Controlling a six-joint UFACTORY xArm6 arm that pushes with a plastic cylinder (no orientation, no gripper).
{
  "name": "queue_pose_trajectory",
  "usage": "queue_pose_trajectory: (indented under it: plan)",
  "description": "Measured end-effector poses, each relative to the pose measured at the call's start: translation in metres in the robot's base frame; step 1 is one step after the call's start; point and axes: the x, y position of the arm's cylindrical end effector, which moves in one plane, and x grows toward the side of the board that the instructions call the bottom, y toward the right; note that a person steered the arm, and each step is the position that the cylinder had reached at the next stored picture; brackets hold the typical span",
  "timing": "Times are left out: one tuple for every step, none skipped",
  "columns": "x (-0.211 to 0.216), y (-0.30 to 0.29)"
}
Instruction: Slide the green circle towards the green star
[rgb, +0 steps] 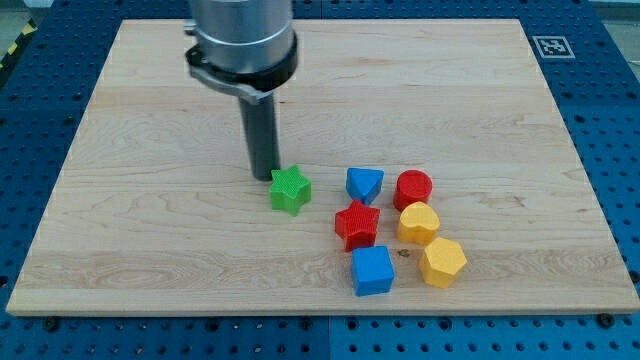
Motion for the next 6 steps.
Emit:
queue_pose_trajectory:
  plan:
    - [0.030, 0.009]
    - [0.034, 0.048]
    - [0.038, 0.053]
    - [0.040, 0.007]
    - [-0.004, -0.072]
    - [-0.096, -0.150]
